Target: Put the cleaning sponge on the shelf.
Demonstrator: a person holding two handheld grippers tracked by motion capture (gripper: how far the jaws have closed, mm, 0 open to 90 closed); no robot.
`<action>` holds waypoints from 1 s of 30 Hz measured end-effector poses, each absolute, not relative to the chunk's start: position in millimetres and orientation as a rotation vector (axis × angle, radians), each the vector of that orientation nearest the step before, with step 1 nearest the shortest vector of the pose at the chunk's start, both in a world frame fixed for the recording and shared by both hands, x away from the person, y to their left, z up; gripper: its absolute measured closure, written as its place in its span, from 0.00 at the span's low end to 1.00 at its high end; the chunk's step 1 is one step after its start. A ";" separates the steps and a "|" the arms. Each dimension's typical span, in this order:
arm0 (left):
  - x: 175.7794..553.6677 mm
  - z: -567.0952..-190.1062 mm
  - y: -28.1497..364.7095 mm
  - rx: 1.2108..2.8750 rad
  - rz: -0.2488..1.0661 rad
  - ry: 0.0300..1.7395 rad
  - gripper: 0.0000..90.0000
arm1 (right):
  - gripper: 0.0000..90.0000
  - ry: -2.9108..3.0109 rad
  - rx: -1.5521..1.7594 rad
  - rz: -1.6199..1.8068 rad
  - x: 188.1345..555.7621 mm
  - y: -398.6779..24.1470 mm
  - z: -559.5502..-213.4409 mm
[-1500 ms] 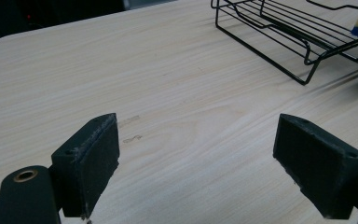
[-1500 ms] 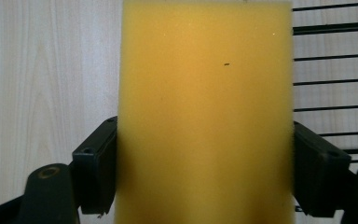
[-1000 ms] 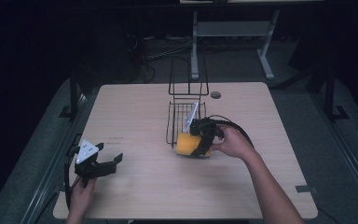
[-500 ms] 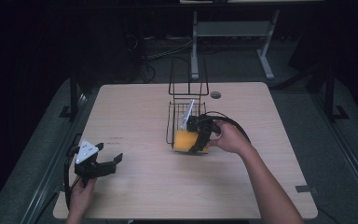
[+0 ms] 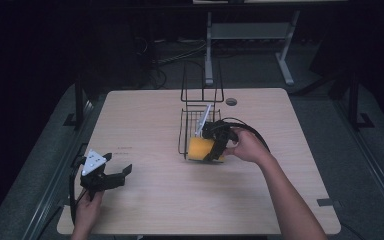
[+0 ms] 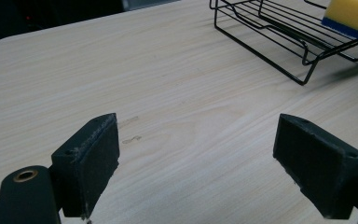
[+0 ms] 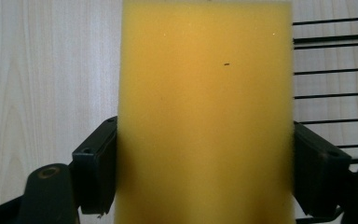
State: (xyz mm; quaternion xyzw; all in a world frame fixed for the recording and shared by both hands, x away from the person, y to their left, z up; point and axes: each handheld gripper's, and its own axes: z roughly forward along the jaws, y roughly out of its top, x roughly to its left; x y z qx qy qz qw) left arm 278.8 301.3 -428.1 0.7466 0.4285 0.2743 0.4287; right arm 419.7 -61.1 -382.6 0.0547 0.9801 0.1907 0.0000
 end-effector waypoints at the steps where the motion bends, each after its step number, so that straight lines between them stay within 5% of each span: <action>1: 279.0 -428.1 301.3 1.865 0.685 1.069 0.15 | 0.25 3.079 0.172 0.599 420.0 -61.1 -382.6; 30: 279.5 -427.5 303.0 1.862 0.687 1.065 0.15 | 0.24 3.087 0.167 0.582 431.0 -54.4 -378.9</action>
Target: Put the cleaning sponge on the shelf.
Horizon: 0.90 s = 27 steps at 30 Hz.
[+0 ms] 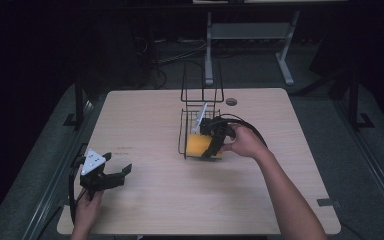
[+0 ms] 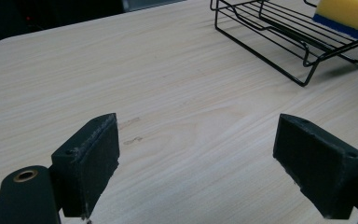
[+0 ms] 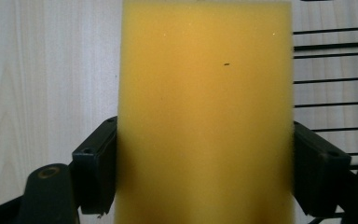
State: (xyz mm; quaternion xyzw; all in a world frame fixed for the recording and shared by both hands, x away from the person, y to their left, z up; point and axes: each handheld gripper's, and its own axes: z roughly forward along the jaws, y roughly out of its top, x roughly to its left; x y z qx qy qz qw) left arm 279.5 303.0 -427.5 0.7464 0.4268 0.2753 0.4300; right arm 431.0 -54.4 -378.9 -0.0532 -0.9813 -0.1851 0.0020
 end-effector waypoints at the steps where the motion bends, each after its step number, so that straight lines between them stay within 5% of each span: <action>1: 279.5 -427.5 303.0 1.862 0.687 1.065 0.15 | 0.24 -3.075 -0.167 -0.573 431.9 -53.9 -379.8; 27: 279.7 -427.7 302.7 1.863 0.687 1.064 0.15 | 0.24 -3.073 -0.158 -0.537 455.8 -42.2 -377.0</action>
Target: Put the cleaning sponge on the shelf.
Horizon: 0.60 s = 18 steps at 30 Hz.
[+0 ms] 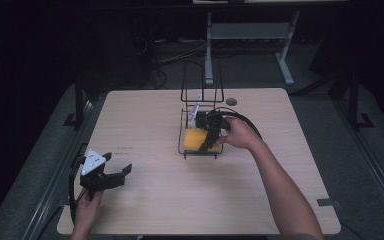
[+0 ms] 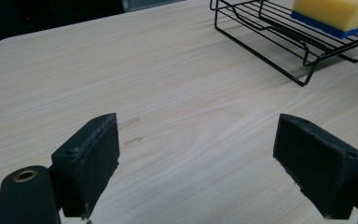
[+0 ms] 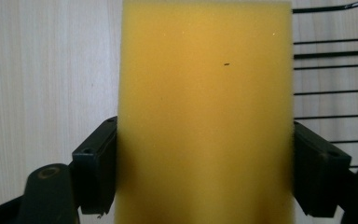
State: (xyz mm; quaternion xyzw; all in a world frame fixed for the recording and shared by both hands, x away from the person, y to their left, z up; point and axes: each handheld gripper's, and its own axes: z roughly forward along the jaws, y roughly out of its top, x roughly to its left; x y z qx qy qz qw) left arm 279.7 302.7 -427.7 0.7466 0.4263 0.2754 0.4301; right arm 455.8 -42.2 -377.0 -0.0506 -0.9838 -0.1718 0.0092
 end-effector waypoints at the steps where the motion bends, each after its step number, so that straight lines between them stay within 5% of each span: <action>1: 279.5 -427.6 302.8 1.863 0.688 1.063 0.15 | 0.24 -3.071 -0.168 -0.525 458.1 -42.2 -378.7; 18: 278.3 -427.2 301.9 1.862 0.690 1.064 0.15 | 0.24 -3.077 -0.200 -0.535 472.4 -38.9 -378.6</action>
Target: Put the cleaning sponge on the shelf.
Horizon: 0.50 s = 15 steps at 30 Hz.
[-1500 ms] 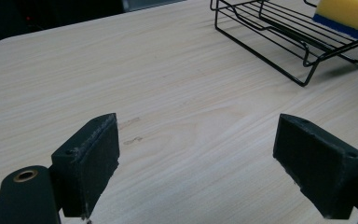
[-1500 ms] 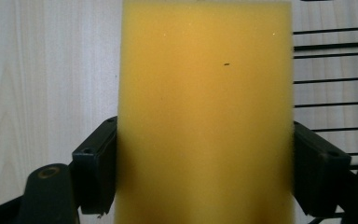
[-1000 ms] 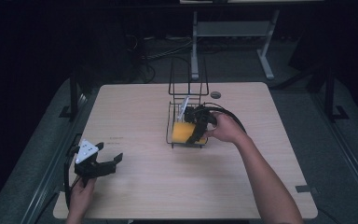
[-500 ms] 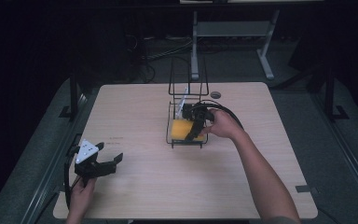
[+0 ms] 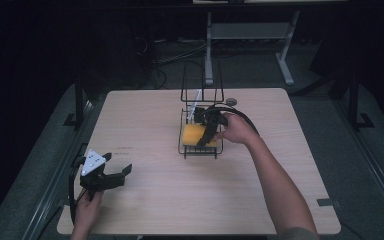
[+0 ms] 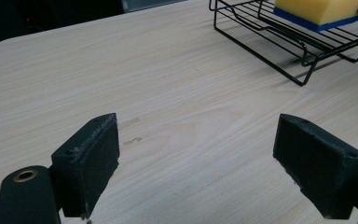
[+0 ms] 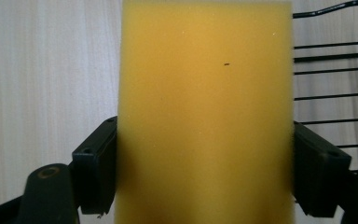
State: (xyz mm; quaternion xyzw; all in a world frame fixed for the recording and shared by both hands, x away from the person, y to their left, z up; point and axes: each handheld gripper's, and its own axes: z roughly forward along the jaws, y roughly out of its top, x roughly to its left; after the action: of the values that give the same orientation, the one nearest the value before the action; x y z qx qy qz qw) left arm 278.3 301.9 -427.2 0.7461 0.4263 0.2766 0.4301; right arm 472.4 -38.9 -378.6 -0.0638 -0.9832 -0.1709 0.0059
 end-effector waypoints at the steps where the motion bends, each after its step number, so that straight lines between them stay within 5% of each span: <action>1: 278.1 -427.2 301.8 1.862 0.689 1.064 0.15 | 0.24 -3.078 -0.201 -0.534 472.9 -39.2 -379.1; 15: 279.6 -427.7 301.3 1.865 0.688 1.061 0.15 | 0.24 -3.073 -0.250 -0.558 482.5 -46.5 -382.9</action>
State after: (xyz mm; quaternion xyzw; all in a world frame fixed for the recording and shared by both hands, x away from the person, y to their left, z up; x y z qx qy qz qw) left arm 279.6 301.3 -427.7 0.7474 0.4252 0.2758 0.4296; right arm 482.5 -46.5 -382.9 -0.0797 -0.9808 -0.1780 0.0040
